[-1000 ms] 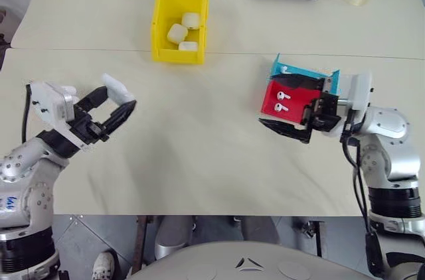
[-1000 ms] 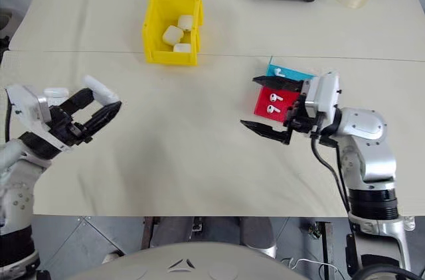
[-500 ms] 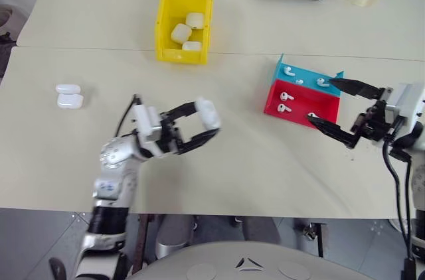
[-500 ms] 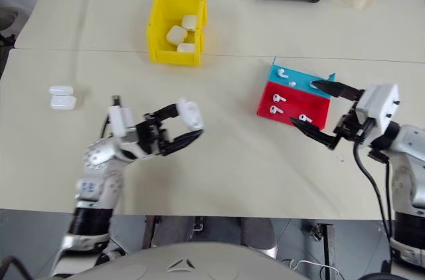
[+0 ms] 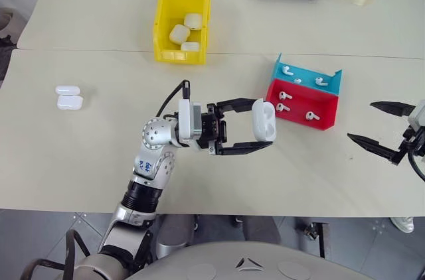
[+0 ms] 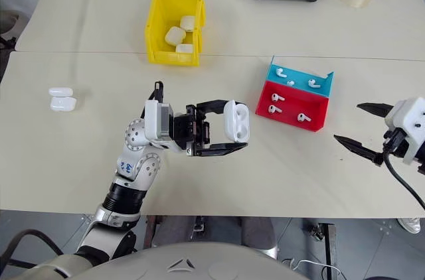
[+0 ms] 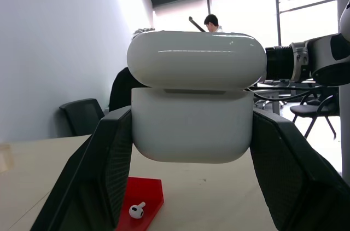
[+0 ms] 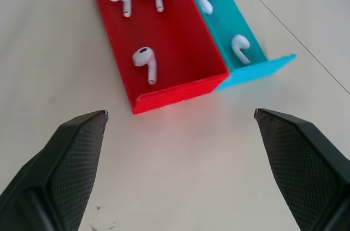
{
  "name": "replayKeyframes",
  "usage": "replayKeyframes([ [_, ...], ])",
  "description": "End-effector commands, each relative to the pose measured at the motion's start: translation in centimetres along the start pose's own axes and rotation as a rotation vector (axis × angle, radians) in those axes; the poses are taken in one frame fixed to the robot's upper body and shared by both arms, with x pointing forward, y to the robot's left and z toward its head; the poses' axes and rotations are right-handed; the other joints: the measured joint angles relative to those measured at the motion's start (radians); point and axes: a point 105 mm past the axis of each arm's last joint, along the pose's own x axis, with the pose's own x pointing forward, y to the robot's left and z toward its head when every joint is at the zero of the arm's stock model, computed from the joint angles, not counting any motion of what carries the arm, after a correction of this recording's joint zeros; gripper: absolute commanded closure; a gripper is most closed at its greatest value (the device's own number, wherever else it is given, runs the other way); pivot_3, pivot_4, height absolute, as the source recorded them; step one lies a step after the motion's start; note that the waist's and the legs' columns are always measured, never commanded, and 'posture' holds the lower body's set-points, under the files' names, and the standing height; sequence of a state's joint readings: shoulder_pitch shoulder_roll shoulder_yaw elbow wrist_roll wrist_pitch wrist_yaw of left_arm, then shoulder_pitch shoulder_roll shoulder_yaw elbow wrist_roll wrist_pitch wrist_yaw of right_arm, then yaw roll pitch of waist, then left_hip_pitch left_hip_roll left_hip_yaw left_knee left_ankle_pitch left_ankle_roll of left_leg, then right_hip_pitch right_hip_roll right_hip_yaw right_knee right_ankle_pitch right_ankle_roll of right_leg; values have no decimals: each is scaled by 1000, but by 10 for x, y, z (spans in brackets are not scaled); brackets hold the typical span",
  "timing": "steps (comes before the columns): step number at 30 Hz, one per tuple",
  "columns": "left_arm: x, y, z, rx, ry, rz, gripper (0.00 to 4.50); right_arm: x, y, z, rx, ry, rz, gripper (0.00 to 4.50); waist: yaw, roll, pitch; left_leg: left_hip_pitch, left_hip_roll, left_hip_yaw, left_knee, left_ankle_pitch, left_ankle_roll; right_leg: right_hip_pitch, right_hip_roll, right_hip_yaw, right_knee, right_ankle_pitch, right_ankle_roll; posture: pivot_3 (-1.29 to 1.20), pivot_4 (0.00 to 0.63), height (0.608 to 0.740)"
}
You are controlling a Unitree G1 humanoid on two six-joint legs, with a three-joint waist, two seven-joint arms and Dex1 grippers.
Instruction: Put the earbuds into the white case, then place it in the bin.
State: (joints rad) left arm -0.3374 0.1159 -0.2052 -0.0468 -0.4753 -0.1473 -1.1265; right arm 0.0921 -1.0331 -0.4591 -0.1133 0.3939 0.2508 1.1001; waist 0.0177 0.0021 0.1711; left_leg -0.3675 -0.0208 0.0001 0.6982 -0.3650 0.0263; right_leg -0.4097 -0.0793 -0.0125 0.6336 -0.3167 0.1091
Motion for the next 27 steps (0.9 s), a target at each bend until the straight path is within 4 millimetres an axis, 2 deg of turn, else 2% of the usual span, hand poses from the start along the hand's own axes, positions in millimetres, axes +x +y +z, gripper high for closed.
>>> replayKeyframes([
  [1, -5, 2, 4, 10, -24, 21, 1580, 13, 3, 26, 8, 24, 45, 0, -1, 0, 0, 0, 0, 0, 0, 0, 0, 0, 0, 0, 0, 0, 0, 0, 150, 740],
  [6, -13, 5, 2, 10, -3, 65, 1580, 40, 17, 37, -9, 173, 172, 0, 5, 0, 0, -2, 0, -3, 0, 0, 0, 0, -1, -2, -3, 0, 0, 0, 150, 740],
  [9, -14, 4, 2, 12, 0, 68, 1580, 53, 19, 37, -28, 249, 217, 0, 9, 0, 0, -3, 0, -5, 0, 0, 0, 0, -1, -4, -5, 0, 0, 0, 150, 740],
  [17, -11, -4, 10, 14, -42, 33, 1580, 73, 8, 23, -136, 374, 238, 0, 5, 1, 0, -5, -2, -7, 0, 0, 0, 0, -2, -6, -6, 0, 0, 0, 150, 740],
  [25, -9, -6, 11, -4, -37, 43, 1580, 89, 0, 22, -190, 381, 248, 0, 4, 1, 0, -4, -2, -7, 0, 0, -1, 0, -2, -6, -5, 0, 0, 0, 150, 740],
  [27, -7, -6, 12, -7, -38, 47, 1624, 91, -1, 23, -196, 378, 253, 400, 4, 1, 0, -4, -2, -7, 0, 0, -1, 0, -2, -6, -5, 0, 0, 0, 150, 740],
])
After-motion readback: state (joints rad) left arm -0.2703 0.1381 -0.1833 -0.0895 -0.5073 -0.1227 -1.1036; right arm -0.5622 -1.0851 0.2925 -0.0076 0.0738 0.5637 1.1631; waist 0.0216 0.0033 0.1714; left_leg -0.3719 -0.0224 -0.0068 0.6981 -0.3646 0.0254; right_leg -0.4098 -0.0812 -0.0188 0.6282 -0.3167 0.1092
